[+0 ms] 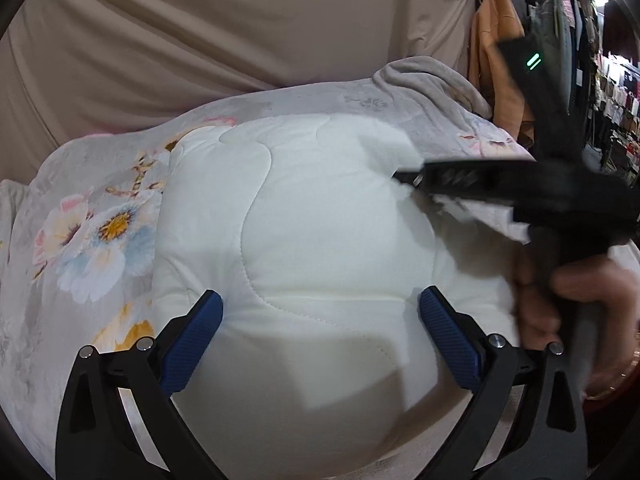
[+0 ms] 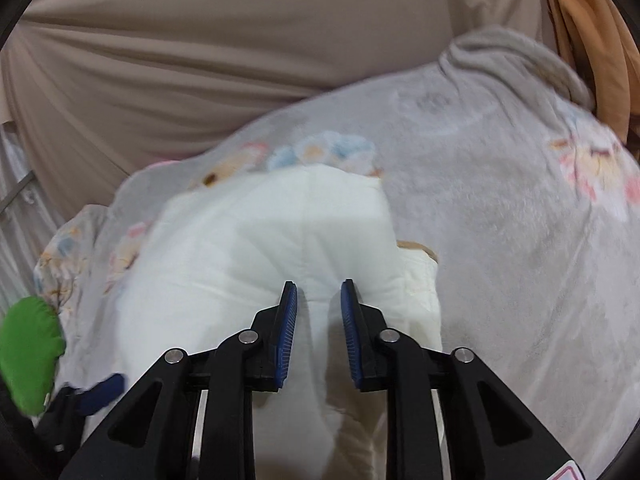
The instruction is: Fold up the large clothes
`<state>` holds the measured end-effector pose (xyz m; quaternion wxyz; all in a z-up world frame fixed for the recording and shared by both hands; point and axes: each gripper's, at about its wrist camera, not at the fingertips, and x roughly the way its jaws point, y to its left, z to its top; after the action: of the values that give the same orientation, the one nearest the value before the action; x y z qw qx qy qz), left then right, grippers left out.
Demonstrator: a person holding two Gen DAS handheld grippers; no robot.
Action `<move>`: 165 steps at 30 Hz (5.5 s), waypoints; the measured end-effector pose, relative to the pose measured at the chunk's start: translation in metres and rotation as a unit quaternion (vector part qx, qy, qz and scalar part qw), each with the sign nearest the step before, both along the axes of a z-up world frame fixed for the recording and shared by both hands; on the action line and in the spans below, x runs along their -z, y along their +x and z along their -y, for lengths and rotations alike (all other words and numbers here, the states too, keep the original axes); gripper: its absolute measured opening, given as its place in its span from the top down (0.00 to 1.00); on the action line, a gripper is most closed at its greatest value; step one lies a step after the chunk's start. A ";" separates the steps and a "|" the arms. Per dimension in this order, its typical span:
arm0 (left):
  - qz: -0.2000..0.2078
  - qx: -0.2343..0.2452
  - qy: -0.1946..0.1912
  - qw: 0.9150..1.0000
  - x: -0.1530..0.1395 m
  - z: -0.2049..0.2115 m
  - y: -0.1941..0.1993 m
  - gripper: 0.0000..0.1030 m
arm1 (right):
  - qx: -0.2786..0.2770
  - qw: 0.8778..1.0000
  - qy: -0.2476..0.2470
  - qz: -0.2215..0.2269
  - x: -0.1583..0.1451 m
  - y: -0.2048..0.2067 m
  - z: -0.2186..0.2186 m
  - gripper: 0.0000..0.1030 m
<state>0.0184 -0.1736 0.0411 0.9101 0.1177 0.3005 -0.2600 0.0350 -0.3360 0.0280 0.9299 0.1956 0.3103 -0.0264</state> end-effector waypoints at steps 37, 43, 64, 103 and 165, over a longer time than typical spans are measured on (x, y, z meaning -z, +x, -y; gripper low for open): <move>-0.074 -0.091 -0.036 0.992 -0.001 -0.003 0.140 0.04 | -0.004 0.998 0.057 -0.041 0.012 0.082 0.015 0.79; -0.070 -0.041 -0.071 0.994 -0.040 -0.051 0.071 0.05 | -0.040 0.998 0.019 0.034 -0.040 -0.021 0.003 0.72; -0.115 -0.031 -0.008 0.993 0.034 -0.065 -0.002 0.04 | -0.018 0.999 0.027 -0.030 0.044 -0.121 -0.025 0.87; -0.261 -0.027 -0.180 0.948 0.021 -0.096 0.068 0.04 | -0.048 0.983 0.175 -0.028 0.043 -0.100 0.004 0.16; -0.202 0.023 -0.146 0.968 0.010 -0.108 0.062 0.17 | -0.049 0.969 0.243 -0.007 0.058 -0.079 0.039 0.06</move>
<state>0.0801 -0.0661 0.0307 0.8315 -0.0644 0.4346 -0.3399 -0.0440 -0.3748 -0.0299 0.8527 0.3997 0.3231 0.0938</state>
